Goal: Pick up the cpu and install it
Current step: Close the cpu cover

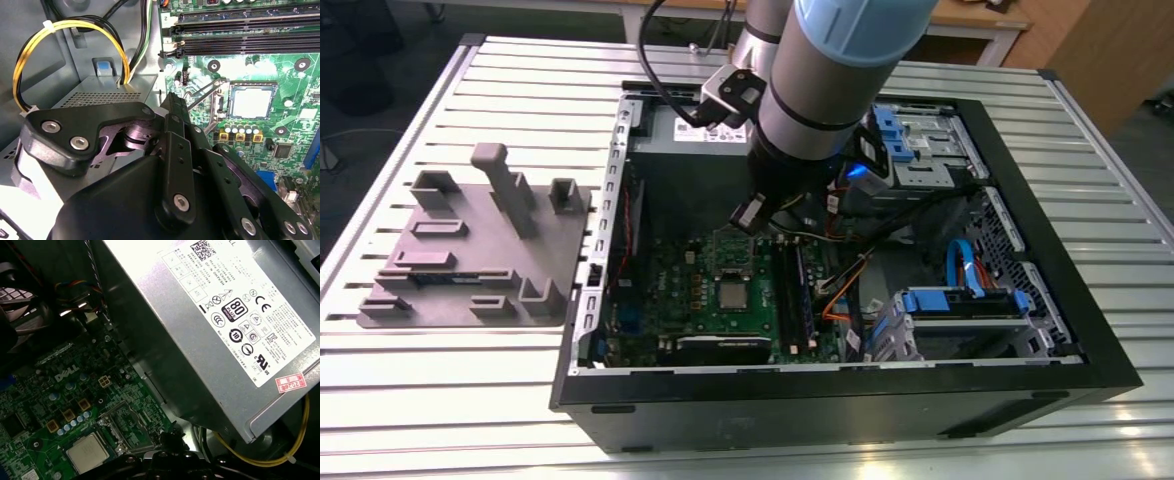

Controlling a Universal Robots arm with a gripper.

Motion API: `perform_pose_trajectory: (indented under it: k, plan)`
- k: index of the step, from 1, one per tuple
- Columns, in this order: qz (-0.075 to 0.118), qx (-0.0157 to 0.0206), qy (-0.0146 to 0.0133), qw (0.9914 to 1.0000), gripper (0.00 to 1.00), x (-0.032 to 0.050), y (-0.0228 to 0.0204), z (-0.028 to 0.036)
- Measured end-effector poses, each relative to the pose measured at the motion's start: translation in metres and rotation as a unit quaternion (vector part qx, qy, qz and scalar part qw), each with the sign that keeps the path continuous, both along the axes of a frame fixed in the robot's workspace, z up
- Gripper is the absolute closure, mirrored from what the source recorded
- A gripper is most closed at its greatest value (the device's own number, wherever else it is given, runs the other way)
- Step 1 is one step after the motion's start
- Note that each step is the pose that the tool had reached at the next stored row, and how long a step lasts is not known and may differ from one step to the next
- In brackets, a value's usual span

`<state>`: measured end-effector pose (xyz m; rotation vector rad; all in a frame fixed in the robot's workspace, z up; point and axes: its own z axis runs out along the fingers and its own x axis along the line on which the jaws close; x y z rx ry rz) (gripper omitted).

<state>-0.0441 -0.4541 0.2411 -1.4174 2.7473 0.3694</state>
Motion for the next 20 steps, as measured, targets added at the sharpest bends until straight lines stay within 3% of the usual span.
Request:
perform_pose_trajectory:
  k: [7,11,14,20]
  plan:
    - [0.000,-0.0008,-0.0001,1.00000,0.90,0.0000,0.0000,0.0028]
    - [0.000,-0.0131,0.0000,0.99991,0.90,0.0000,0.0000,0.0028]
    - [0.000,-0.0194,0.0000,0.99981,0.90,0.0000,-0.0001,0.0029]
    - [0.000,-0.0214,0.0000,0.99977,0.90,0.0000,-0.0001,0.0028]
